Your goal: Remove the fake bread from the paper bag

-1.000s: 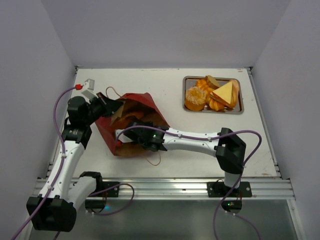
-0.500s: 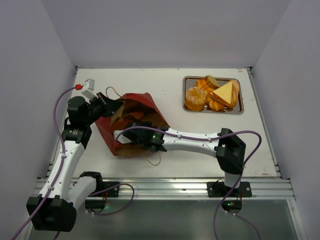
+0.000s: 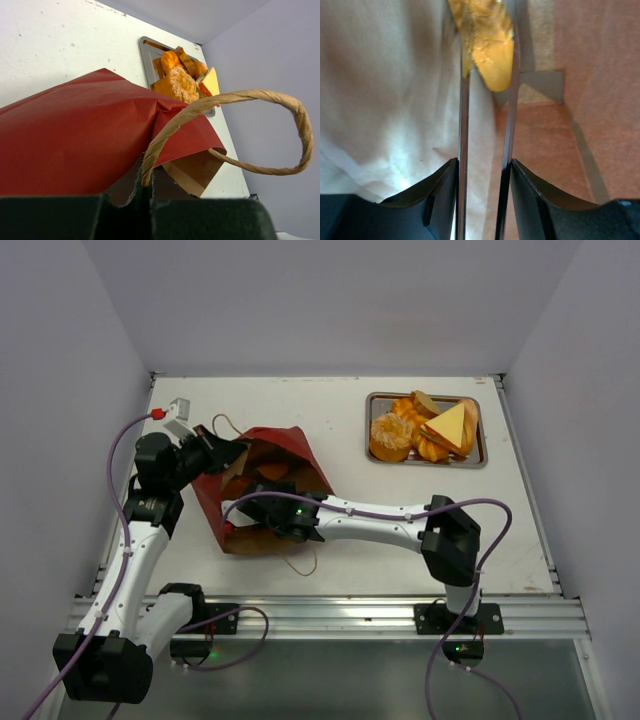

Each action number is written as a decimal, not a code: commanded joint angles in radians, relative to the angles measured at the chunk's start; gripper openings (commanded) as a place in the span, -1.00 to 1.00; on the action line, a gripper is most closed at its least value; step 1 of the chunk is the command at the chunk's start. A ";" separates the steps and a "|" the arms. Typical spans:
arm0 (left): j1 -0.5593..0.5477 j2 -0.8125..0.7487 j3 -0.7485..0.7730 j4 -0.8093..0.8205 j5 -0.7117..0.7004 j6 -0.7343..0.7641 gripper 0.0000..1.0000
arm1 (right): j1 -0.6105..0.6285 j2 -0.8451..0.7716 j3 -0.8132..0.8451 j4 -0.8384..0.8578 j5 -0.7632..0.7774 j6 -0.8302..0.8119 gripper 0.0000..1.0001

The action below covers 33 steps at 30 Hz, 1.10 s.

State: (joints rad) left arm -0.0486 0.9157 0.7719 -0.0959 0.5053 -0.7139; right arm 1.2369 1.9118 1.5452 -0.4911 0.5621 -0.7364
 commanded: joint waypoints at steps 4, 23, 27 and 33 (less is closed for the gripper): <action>-0.007 -0.020 0.004 0.005 0.035 0.013 -1.00 | 0.004 0.027 0.072 -0.060 0.007 -0.023 -0.03; -0.007 -0.028 0.003 -0.010 0.039 0.025 -1.00 | 0.003 0.013 0.079 -0.124 -0.053 0.042 -0.04; -0.007 -0.026 -0.002 -0.004 0.041 0.022 -1.00 | 0.001 0.009 0.076 -0.124 -0.048 0.040 -0.04; -0.007 -0.035 0.003 -0.010 0.050 0.027 -1.00 | -0.010 0.046 0.104 -0.122 -0.030 0.043 -0.03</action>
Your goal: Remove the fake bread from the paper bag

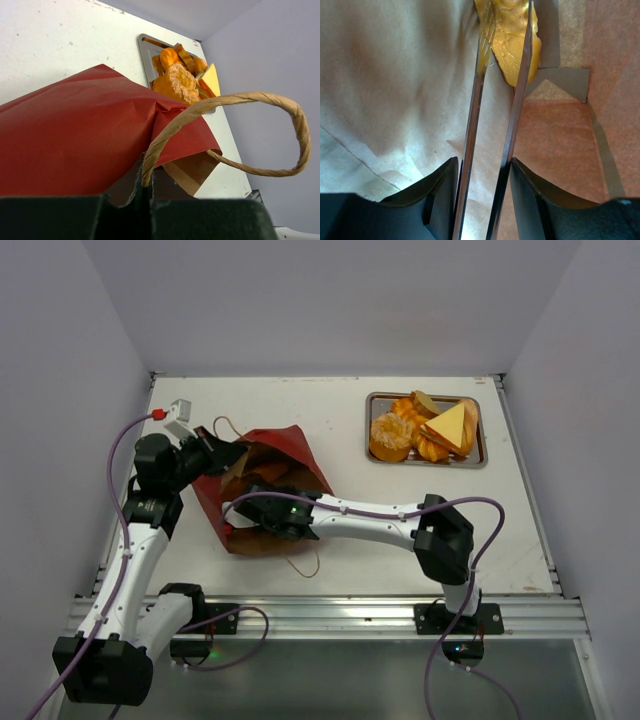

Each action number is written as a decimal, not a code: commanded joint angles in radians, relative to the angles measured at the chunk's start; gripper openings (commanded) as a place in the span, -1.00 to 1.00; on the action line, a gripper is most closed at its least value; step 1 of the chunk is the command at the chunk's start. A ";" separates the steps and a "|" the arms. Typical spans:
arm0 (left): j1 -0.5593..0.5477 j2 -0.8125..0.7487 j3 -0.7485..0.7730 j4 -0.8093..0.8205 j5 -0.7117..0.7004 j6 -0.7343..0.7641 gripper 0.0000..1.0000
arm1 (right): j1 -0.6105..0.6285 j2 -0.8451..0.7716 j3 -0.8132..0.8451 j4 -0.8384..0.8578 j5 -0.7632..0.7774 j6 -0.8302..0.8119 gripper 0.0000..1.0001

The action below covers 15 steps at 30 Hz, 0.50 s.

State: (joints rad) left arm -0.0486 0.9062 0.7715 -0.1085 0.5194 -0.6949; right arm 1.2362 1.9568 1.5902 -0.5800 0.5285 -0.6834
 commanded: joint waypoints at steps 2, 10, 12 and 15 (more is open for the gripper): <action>-0.007 -0.024 0.005 -0.005 0.044 0.014 -1.00 | -0.015 0.008 0.066 -0.034 0.007 -0.007 -0.03; -0.007 -0.024 -0.003 -0.008 0.060 0.021 -1.00 | -0.044 0.021 0.068 -0.035 -0.008 0.001 -0.29; -0.007 -0.026 -0.005 -0.010 0.064 0.024 -1.00 | -0.044 0.022 0.063 -0.041 -0.015 0.004 -0.42; -0.005 -0.029 -0.006 -0.010 0.067 0.028 -1.00 | -0.044 0.024 0.059 -0.055 -0.021 0.012 -0.56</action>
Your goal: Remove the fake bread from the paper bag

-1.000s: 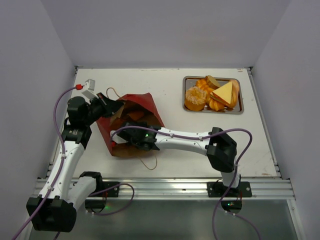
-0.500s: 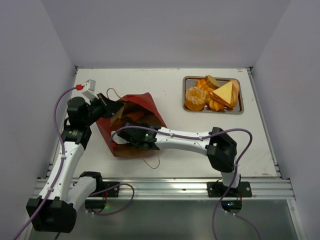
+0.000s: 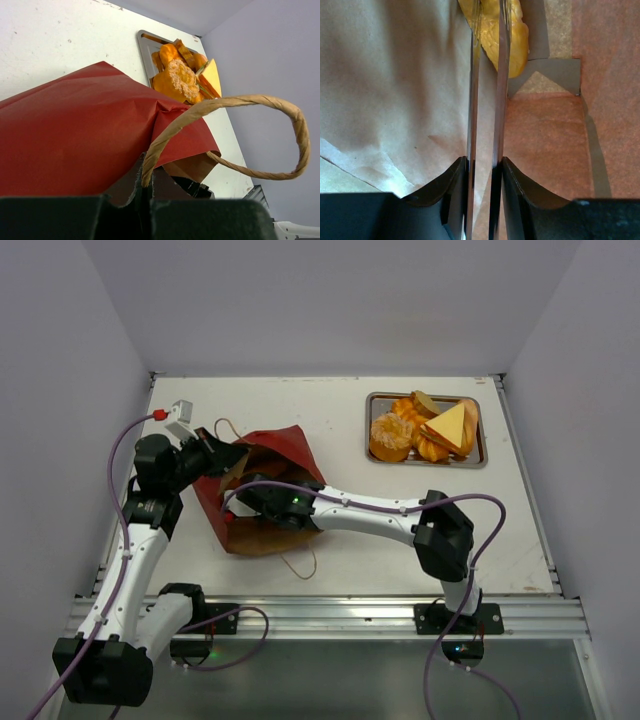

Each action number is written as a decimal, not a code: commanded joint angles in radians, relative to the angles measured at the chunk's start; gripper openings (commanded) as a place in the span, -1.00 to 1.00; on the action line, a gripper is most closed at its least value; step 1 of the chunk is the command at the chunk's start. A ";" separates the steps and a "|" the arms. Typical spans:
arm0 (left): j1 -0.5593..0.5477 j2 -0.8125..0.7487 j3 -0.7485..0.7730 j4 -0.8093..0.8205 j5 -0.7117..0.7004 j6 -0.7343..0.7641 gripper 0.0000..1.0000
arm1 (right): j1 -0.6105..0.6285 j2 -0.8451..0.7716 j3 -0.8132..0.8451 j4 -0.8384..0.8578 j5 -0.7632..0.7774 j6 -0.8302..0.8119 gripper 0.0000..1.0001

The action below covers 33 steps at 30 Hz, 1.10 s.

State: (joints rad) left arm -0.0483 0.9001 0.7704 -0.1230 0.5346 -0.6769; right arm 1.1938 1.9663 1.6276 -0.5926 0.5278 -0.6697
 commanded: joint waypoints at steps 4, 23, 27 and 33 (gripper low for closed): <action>-0.007 -0.023 -0.008 0.005 0.050 0.010 -1.00 | -0.002 0.009 0.005 -0.046 -0.025 0.002 -0.69; -0.007 -0.006 -0.052 0.036 -0.019 0.023 -1.00 | 0.003 -0.168 -0.202 -0.050 -0.057 0.024 -0.94; -0.007 0.000 -0.059 0.045 -0.024 0.022 -1.00 | 0.006 -0.201 -0.248 -0.049 -0.055 0.028 -0.92; -0.007 -0.001 -0.060 0.048 -0.024 0.019 -1.00 | 0.007 -0.234 -0.270 -0.027 -0.054 0.030 -0.83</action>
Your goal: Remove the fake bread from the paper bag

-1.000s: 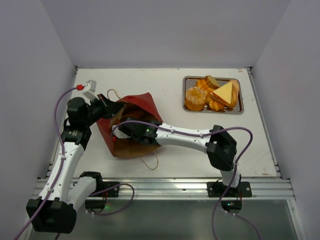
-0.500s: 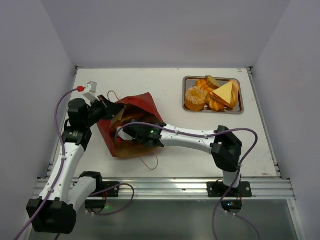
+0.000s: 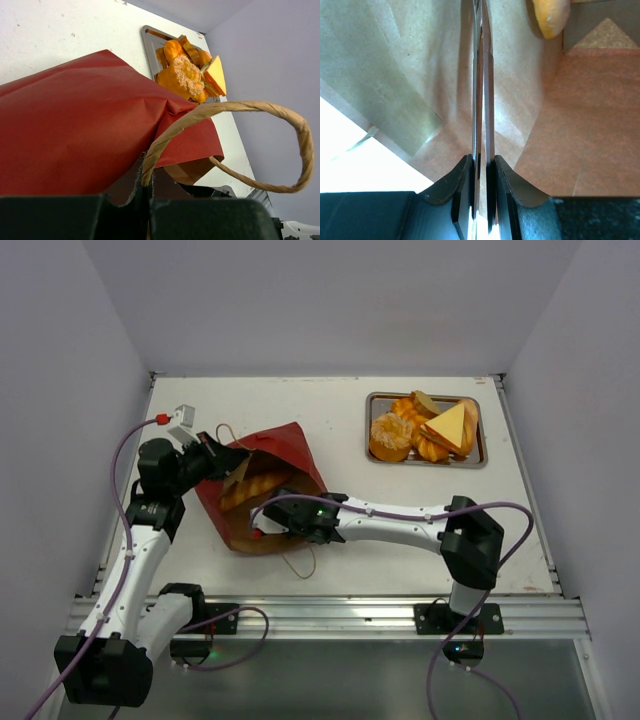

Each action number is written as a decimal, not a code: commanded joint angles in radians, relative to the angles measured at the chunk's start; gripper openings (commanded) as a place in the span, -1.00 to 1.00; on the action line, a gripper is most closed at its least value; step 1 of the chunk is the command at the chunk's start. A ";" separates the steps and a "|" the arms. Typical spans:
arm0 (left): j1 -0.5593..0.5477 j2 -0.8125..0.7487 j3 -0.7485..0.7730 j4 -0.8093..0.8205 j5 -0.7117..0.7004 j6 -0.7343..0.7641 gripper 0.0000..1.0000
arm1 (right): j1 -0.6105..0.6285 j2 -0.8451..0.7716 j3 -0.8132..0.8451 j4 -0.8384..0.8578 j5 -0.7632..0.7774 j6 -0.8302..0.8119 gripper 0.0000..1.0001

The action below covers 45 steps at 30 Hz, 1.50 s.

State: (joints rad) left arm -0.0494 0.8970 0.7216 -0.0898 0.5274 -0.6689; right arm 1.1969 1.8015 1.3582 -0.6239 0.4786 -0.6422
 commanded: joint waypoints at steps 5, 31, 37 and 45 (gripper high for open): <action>-0.006 0.002 -0.011 0.010 -0.017 0.015 -1.00 | 0.007 -0.099 0.031 0.001 -0.006 0.004 -0.71; -0.006 -0.003 -0.001 0.002 -0.009 0.022 -1.00 | 0.050 -0.021 0.093 0.069 0.130 -0.070 -0.08; -0.004 -0.003 -0.001 0.005 -0.007 0.020 -1.00 | 0.050 0.002 0.087 0.107 0.155 -0.099 -0.07; -0.004 -0.001 0.006 0.007 -0.003 0.017 -1.00 | 0.052 0.047 0.084 0.164 0.178 -0.139 -0.07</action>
State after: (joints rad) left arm -0.0494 0.8970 0.7216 -0.0906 0.5270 -0.6682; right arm 1.2453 1.8278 1.4189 -0.5068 0.6014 -0.7147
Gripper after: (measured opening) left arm 0.011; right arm 0.466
